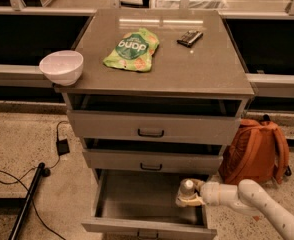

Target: Place blue plastic bottle into bottom drawer

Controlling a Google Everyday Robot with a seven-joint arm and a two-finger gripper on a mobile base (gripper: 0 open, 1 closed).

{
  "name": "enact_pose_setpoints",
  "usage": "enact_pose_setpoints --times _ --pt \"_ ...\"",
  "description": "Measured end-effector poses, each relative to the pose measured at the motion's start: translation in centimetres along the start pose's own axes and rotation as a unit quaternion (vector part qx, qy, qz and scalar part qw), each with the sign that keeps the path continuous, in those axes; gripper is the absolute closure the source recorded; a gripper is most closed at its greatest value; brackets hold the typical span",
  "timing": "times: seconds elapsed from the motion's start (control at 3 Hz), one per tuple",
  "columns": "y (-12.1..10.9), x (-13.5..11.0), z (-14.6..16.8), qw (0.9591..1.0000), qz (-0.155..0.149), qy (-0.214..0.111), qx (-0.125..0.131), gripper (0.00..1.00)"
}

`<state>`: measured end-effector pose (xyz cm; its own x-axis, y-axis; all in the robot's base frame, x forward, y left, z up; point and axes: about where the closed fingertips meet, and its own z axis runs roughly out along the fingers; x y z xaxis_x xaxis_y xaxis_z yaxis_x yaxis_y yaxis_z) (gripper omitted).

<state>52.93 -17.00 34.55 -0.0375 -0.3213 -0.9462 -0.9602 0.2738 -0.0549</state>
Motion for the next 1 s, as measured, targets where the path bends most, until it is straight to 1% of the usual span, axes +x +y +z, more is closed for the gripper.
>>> enact_pose_setpoints --times 0.33,0.67,1.0 --pt "0.7 6.5 2.2 0.9994 -0.001 0.034 0.009 1.0" --pt "1.2 11.0 3.9 0.999 -0.003 0.045 0.003 0.86" --pt "0.9 11.5 3.8 0.999 -0.002 0.045 0.007 0.55"
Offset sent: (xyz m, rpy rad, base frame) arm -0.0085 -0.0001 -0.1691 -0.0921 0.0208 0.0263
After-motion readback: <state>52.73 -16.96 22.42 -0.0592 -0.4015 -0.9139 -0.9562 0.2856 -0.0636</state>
